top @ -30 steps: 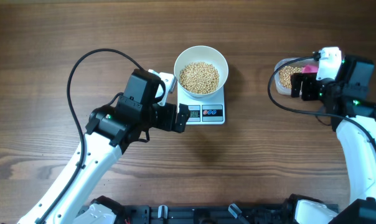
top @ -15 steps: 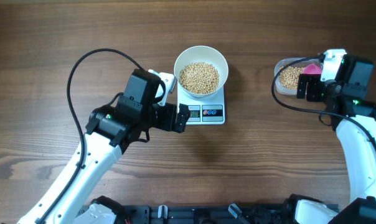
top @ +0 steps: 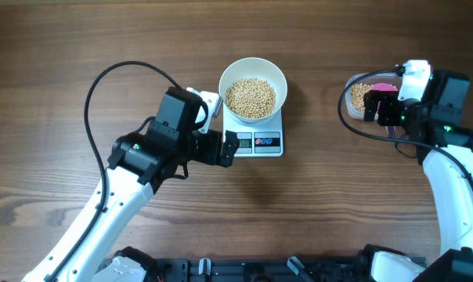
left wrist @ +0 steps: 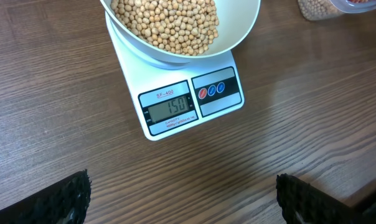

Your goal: Scoop item into bowl and weigh 150g on scale

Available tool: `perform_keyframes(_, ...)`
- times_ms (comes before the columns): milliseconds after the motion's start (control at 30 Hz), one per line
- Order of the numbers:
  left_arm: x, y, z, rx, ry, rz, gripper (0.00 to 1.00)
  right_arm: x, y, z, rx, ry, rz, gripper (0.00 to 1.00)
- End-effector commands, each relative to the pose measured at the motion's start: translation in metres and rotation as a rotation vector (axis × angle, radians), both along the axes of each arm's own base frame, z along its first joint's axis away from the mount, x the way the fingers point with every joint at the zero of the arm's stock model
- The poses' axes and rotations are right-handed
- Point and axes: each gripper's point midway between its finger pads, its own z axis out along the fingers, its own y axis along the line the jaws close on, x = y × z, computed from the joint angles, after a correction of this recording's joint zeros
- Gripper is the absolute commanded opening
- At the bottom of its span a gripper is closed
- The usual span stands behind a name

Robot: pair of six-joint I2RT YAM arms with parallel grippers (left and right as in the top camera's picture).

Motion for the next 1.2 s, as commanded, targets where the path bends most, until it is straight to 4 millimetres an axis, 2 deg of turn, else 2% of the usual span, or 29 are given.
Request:
perform_keyframes(0, -0.001, -0.002, 0.004, -0.004, -0.016, -0.019, 1.0, 0.001, 0.026, 0.028, 0.098, -0.087, 0.096, 1.0)
perform_keyframes(133, -0.001, -0.002, 0.004, -0.004, -0.016, -0.019, 1.0, -0.009, 0.037, 0.045, 0.14, -0.117, 0.122, 1.0)
perform_keyframes(367, -0.001, -0.002, 0.004, -0.004, -0.016, -0.019, 1.0, -0.055, 0.047, 0.063, 0.185, -0.076, 0.083, 1.0)
perform_keyframes(433, -0.001, -0.002, 0.004, -0.004, -0.016, -0.019, 1.0, -0.068, 0.047, 0.067, 0.205, -0.063, 0.037, 1.0)
perform_keyframes(567, -0.001, -0.002, 0.004, -0.004, -0.016, -0.019, 1.0, -0.101, 0.032, 0.071, 0.192, -0.031, -0.133, 1.0)
perform_keyframes(733, -0.001, -0.002, 0.004, -0.004, -0.016, -0.019, 1.0, -0.135, 0.036, 0.082, 0.279, -0.037, -0.253, 1.0)
perform_keyframes(800, -0.001, -0.002, 0.004, -0.004, -0.016, -0.019, 1.0, -0.143, 0.038, 0.081, 0.325, -0.021, -0.299, 1.0)
perform_keyframes(900, -0.001, -0.002, 0.004, -0.004, -0.016, -0.019, 1.0, -0.158, 0.041, 0.067, 0.396, 0.071, -0.385, 1.0)
perform_keyframes(1033, -0.001, -0.002, 0.004, -0.004, -0.016, -0.019, 1.0, -0.157, 0.04, 0.061, 0.402, 0.102, -0.404, 1.0)
perform_keyframes(1167, -0.001, -0.002, 0.004, -0.004, -0.016, -0.019, 1.0, -0.146, 0.027, 0.069, 0.354, 0.03, -0.432, 1.0)
